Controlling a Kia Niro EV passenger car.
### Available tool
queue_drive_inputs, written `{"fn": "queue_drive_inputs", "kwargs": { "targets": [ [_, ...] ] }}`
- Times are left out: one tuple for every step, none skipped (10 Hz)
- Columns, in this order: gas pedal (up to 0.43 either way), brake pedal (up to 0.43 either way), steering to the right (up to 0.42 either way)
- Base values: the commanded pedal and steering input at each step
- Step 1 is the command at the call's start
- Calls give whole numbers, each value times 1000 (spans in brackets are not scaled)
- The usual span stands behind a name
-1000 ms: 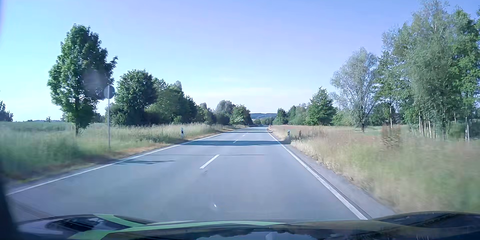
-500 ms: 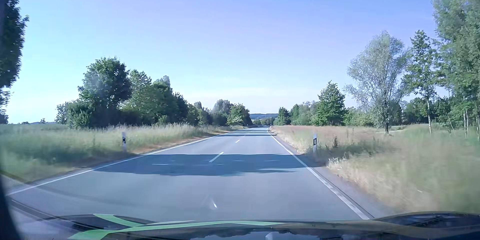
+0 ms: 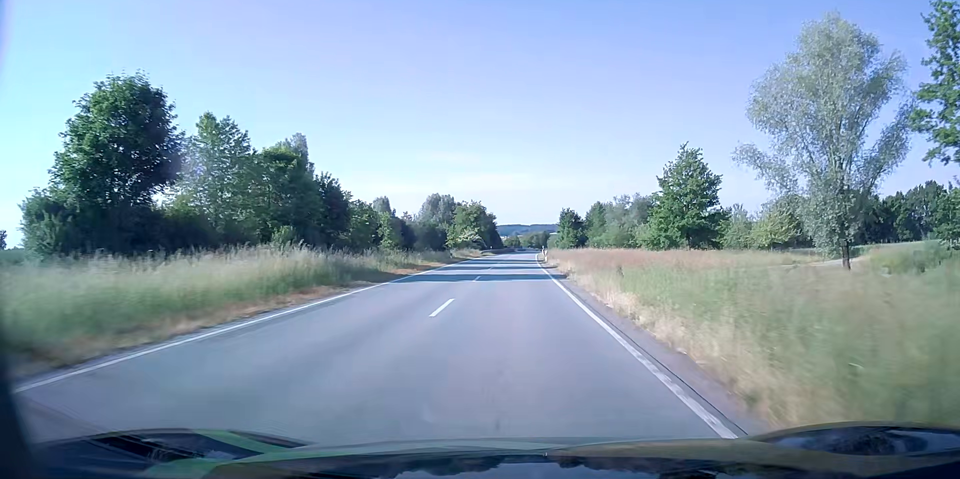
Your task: Follow the waypoints while adhering to traffic rules and regulations
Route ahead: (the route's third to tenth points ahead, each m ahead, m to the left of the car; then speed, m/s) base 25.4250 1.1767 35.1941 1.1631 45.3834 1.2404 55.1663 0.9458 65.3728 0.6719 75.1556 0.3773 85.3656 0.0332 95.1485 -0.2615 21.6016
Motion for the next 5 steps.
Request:
{"fn": "queue_drive_inputs", "kwargs": {
  "targets": [
    [209,0,-1],
    [209,0,-1],
    [209,0,-1],
    [209,0,0],
    [220,0,-1]
  ]
}}
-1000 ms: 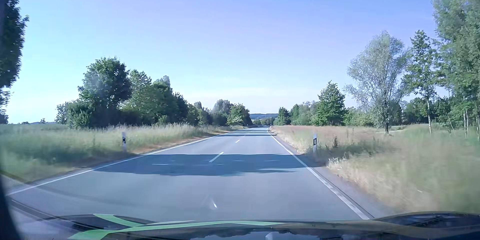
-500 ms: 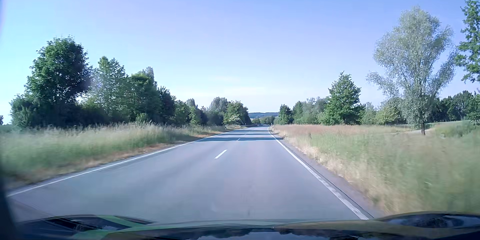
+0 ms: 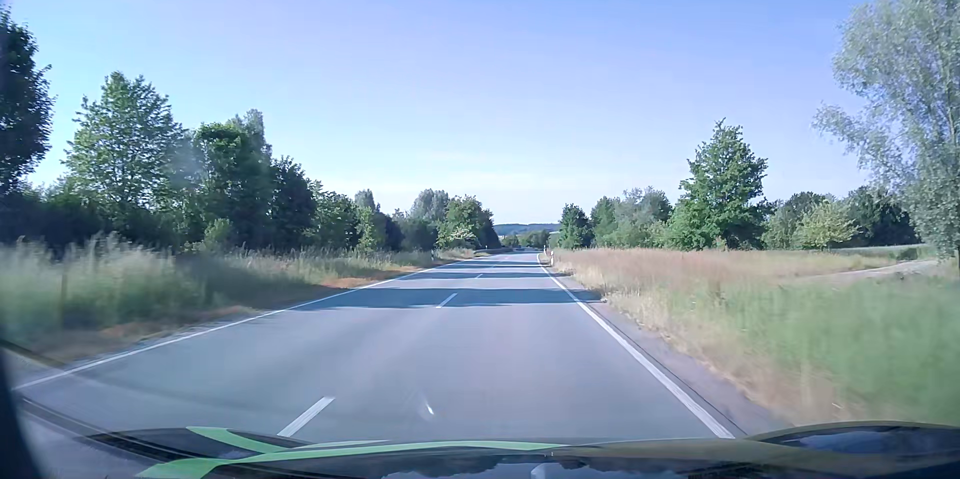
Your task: Follow the waypoints while adhering to traffic rules and regulations
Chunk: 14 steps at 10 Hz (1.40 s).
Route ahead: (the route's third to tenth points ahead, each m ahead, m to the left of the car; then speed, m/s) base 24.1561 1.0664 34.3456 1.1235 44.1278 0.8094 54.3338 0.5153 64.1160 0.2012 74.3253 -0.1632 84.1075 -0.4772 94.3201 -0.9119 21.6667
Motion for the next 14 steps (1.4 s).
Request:
{"fn": "queue_drive_inputs", "kwargs": {
  "targets": [
    [228,0,0],
    [240,0,0],
    [240,0,0],
    [240,0,-1],
    [240,0,-1],
    [220,0,-1],
    [197,0,-1],
    [177,0,-1],
    [177,0,-1],
    [177,0,-1],
    [177,0,-1],
    [177,0,-1],
    [189,0,-1],
    [189,0,-1]
  ]
}}
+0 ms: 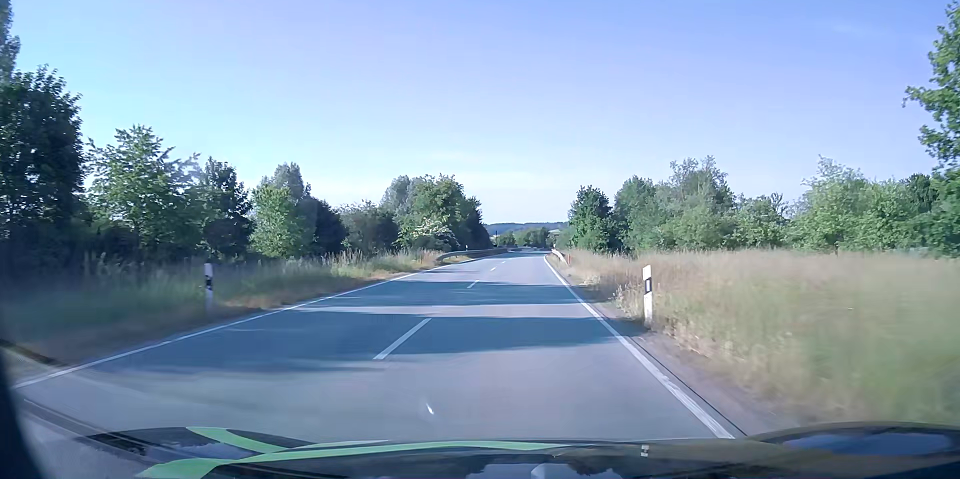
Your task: Follow the waypoints while adhering to traffic rules and regulations
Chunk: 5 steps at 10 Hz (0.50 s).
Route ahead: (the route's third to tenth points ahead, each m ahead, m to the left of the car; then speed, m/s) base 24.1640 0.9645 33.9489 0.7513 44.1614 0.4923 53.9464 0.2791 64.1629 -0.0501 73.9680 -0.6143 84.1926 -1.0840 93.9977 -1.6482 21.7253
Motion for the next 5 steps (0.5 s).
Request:
{"fn": "queue_drive_inputs", "kwargs": {
  "targets": [
    [189,0,-1],
    [189,0,-1],
    [189,0,0],
    [177,0,0],
    [177,0,0]
  ]
}}
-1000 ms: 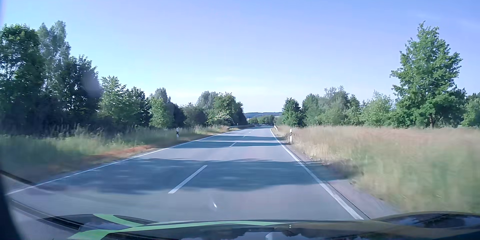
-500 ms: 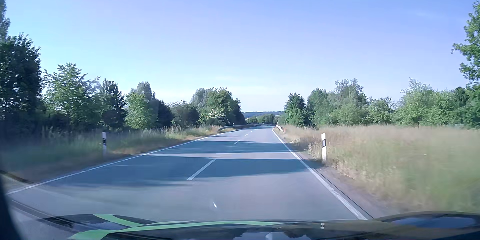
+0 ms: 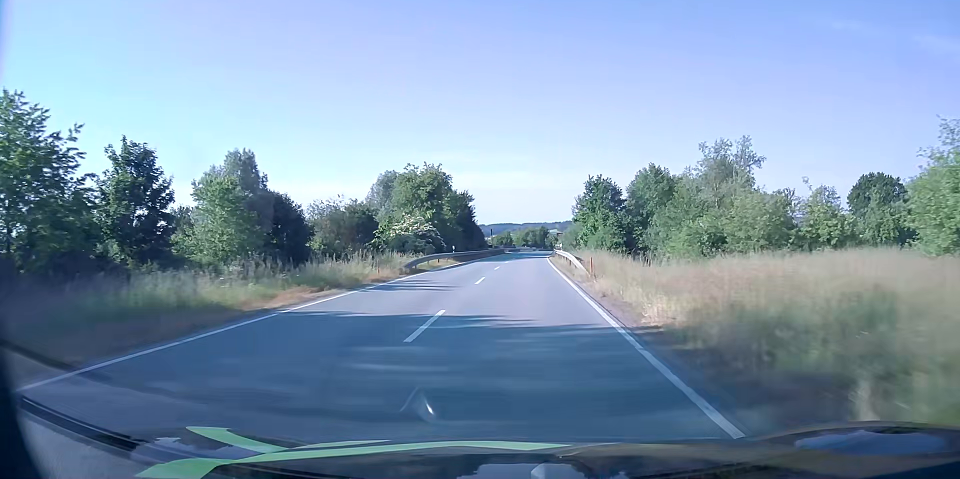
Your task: Follow the waypoints while adhering to traffic rules and regulations
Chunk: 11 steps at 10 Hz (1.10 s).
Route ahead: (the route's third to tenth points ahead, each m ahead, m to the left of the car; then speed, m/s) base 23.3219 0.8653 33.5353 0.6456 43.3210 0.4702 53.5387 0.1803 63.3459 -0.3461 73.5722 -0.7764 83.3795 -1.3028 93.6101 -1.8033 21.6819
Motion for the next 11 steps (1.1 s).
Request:
{"fn": "queue_drive_inputs", "kwargs": {
  "targets": [
    [177,0,0],
    [177,0,1],
    [189,0,1],
    [189,0,2],
    [189,0,3],
    [189,0,4],
    [189,0,4],
    [189,0,4],
    [189,0,4],
    [189,0,3],
    [189,0,3]
  ]
}}
